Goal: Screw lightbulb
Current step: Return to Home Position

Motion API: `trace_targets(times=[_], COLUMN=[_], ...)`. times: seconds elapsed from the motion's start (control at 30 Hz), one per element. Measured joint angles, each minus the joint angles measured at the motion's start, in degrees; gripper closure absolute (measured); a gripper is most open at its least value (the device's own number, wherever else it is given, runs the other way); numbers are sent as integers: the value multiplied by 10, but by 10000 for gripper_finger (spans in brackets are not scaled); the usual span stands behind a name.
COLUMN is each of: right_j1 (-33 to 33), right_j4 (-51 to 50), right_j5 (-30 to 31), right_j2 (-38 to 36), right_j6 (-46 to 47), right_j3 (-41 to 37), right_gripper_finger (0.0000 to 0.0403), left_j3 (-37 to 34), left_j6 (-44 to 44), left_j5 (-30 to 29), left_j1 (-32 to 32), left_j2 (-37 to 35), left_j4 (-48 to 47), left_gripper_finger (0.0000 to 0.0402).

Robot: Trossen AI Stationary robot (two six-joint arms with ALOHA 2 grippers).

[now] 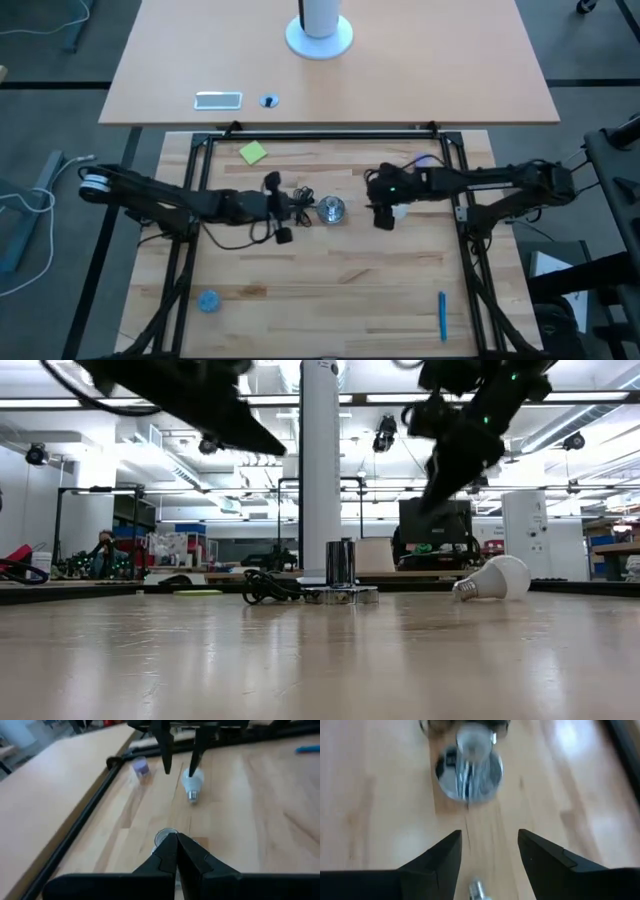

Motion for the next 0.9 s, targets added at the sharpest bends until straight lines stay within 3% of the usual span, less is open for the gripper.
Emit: trace_targets(times=[0.33, 0.7, 0.9], right_j1=[10, 9, 9], right_j4=[188, 381, 419], right_j5=[-48, -47, -46], right_j2=[-79, -190, -288], right_j6=[-47, -66, -64], right_j3=[-88, -226, -280], right_gripper_finger=[235, 277, 300], left_j3=[-191, -335, -400], left_j6=[-32, 2, 2], left_j5=[0, 1, 1], left_j1=[-36, -39, -39], left_j2=[-203, -429, -540], left_j4=[130, 132, 136], left_gripper_finger=[401, 401, 401])
